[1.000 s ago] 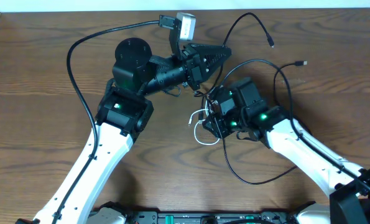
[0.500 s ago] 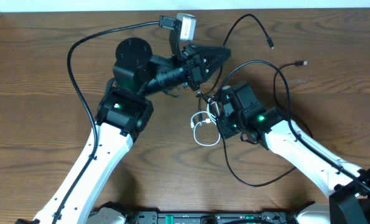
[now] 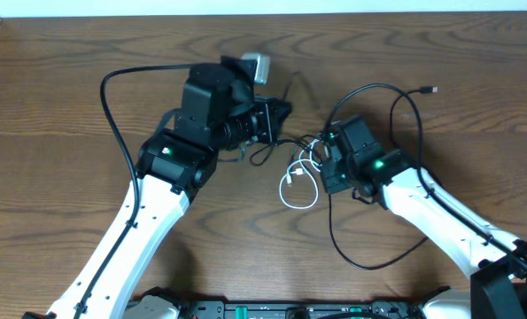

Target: Untangle cables

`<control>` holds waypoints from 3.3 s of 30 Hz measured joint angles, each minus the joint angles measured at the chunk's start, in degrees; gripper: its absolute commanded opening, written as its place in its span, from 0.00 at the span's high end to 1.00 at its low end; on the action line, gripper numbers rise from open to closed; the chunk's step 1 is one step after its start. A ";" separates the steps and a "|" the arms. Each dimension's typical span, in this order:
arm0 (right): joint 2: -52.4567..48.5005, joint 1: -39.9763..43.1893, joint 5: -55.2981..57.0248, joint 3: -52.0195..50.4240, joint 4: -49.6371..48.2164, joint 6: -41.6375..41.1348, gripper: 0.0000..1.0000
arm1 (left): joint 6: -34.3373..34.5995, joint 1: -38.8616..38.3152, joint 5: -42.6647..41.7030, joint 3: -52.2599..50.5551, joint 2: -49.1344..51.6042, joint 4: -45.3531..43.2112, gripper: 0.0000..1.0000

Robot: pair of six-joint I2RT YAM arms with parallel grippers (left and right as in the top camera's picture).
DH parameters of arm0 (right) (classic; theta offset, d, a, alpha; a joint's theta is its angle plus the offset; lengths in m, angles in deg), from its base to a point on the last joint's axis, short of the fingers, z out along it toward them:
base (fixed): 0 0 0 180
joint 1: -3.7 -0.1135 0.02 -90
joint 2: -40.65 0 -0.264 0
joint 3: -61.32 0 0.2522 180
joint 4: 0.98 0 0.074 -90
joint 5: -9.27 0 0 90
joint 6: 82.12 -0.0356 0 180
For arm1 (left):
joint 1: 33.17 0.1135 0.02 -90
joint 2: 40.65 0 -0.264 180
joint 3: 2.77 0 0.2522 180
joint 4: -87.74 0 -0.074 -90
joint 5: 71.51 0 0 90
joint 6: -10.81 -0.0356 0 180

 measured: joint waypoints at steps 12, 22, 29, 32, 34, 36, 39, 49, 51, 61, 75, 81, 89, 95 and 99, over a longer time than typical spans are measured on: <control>8.70 9.90 0.50 0.00 1.81 -0.22 0.99 | -2.43 0.00 23.58 0.00 0.00 14.73 0.92; 14.78 10.40 -19.50 0.00 -5.84 2.60 0.99 | -2.82 0.00 25.51 0.00 0.00 15.72 0.54; 14.80 10.38 -29.90 0.00 -9.01 2.89 0.99 | -2.75 0.00 22.86 0.00 0.02 15.72 0.46; 14.80 10.38 -33.57 0.00 -9.75 2.97 0.99 | -2.75 0.00 22.21 0.00 0.02 15.65 0.38; 14.80 10.38 -35.82 0.00 -10.25 2.99 0.99 | -2.73 0.00 21.90 0.00 0.02 15.61 0.32; 14.80 10.38 -37.73 0.00 -10.60 2.99 0.99 | -2.84 0.00 21.07 0.00 0.02 15.26 0.28; 14.80 10.38 -39.80 0.00 -10.88 2.99 0.99 | -3.02 0.00 18.64 0.00 0.22 14.01 0.26; 14.80 10.38 -43.76 0.00 -11.06 2.99 0.99 | -8.22 0.00 4.79 0.00 5.40 9.35 0.24; 14.80 10.38 -44.59 0.00 -11.04 2.99 0.99 | -8.59 0.00 3.65 0.00 6.62 8.31 0.25; 14.80 10.38 -46.12 0.00 -11.06 2.99 0.99 | -10.10 0.00 -2.91 0.00 8.17 3.02 0.43; 14.80 10.36 -52.68 0.00 -11.17 2.99 0.99 | -10.40 0.00 -4.35 0.00 8.17 -2.47 0.53; 14.80 10.36 -54.60 0.00 -11.23 2.99 0.99 | -10.43 0.00 -4.20 0.00 8.17 -2.89 0.38; 14.80 10.36 -55.43 0.00 -11.34 2.99 0.99 | -10.43 0.00 -3.89 0.00 8.17 -1.77 0.38; 14.80 10.36 -57.37 0.00 -12.17 2.99 0.99 | -10.54 0.00 -3.89 0.00 8.22 0.11 0.38; 14.80 10.36 -57.55 0.00 -12.28 2.99 0.99 | -13.22 0.00 -3.91 0.00 8.31 0.87 0.38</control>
